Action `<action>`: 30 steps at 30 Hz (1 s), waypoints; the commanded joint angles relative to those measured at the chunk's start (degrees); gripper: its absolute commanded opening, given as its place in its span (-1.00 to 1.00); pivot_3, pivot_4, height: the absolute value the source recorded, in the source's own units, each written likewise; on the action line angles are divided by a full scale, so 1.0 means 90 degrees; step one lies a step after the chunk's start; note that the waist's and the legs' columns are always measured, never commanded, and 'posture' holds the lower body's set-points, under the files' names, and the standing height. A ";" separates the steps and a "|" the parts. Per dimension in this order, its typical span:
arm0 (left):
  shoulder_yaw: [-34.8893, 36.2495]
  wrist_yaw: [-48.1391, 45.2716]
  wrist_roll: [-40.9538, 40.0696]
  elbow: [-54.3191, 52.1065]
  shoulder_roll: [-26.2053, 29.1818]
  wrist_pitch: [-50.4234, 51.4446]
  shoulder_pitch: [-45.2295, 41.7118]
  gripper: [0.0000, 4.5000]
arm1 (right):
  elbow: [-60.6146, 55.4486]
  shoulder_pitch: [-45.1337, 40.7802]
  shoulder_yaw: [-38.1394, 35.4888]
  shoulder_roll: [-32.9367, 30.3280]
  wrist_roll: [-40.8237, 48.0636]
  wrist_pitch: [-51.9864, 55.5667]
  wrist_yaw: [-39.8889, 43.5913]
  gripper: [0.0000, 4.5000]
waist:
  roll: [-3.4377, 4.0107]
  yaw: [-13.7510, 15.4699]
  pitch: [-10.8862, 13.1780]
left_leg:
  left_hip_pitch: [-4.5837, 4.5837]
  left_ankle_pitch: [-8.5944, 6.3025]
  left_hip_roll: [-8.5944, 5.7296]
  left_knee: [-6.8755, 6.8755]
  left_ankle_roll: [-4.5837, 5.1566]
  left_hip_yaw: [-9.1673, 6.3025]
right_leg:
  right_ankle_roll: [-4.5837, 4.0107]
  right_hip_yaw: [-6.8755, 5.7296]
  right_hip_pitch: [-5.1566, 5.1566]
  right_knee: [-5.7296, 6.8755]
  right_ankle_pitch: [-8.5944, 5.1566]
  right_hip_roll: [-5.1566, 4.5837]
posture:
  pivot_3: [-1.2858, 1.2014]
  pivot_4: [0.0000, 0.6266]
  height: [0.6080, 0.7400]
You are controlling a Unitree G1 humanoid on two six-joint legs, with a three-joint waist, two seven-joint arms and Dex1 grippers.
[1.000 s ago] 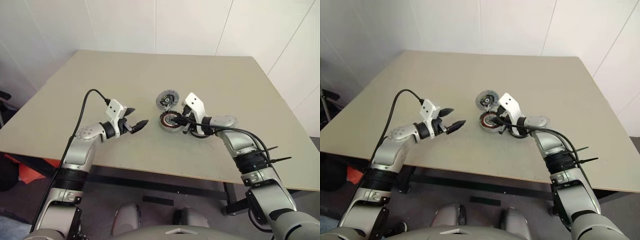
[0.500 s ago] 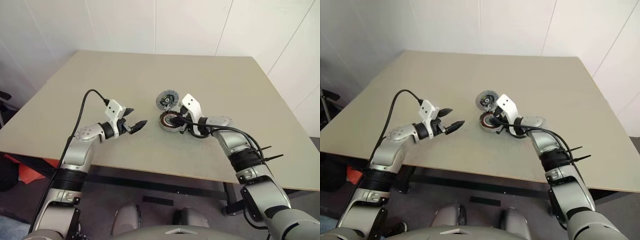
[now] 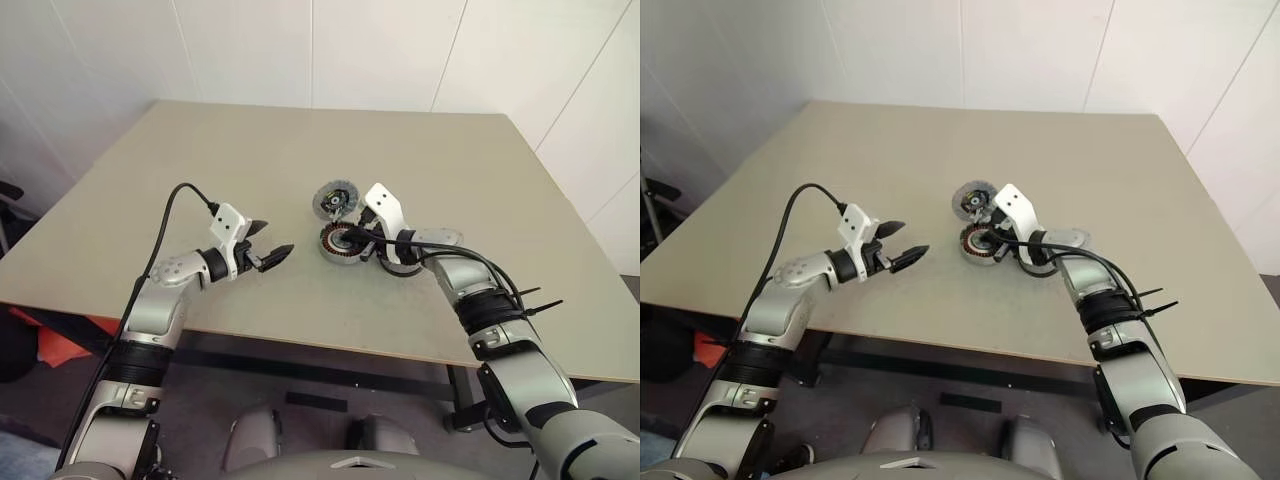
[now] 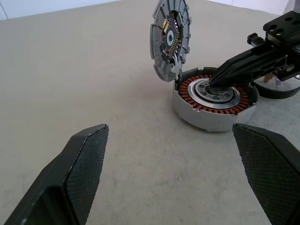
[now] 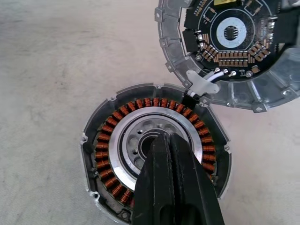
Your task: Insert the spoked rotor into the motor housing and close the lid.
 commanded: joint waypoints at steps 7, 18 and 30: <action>0.0033 0.0018 0.0043 -0.0177 0.0021 -0.0139 -0.0101 1.00 | 0.0251 -0.0252 -0.0151 0.0014 -0.0035 -0.0206 -0.0090 -0.99 | 0.0000 0.0000 0.0000 | -0.0001 -0.0001 0.0000 0.0000 0.0001 0.0000 | 0.0000 0.0000 0.0000 -0.0001 0.0000 0.0000 | 0.03 -1.00 1.00; 0.0016 0.0004 0.0076 -0.0187 -0.0017 -0.0139 -0.0067 1.00 | -0.0353 -0.0125 -0.0263 -0.0129 0.0039 0.0045 -0.0035 -0.99 | 0.0000 0.0001 0.0000 | -0.0005 -0.0001 0.0000 -0.0002 0.0001 0.0000 | -0.0001 0.0000 -0.0005 -0.0001 0.0000 0.0000 | 0.03 -1.00 1.00; 0.0006 -0.0017 0.0095 -0.0130 -0.0036 -0.0150 -0.0097 1.00 | -0.0956 0.0127 -0.0249 -0.0064 0.0086 0.0369 0.0016 -0.99 | 0.0000 0.0001 0.0000 | -0.0003 -0.0001 0.0000 -0.0003 0.0001 0.0001 | 0.0000 0.0000 -0.0004 -0.0001 0.0000 0.0000 | 0.03 -1.00 1.00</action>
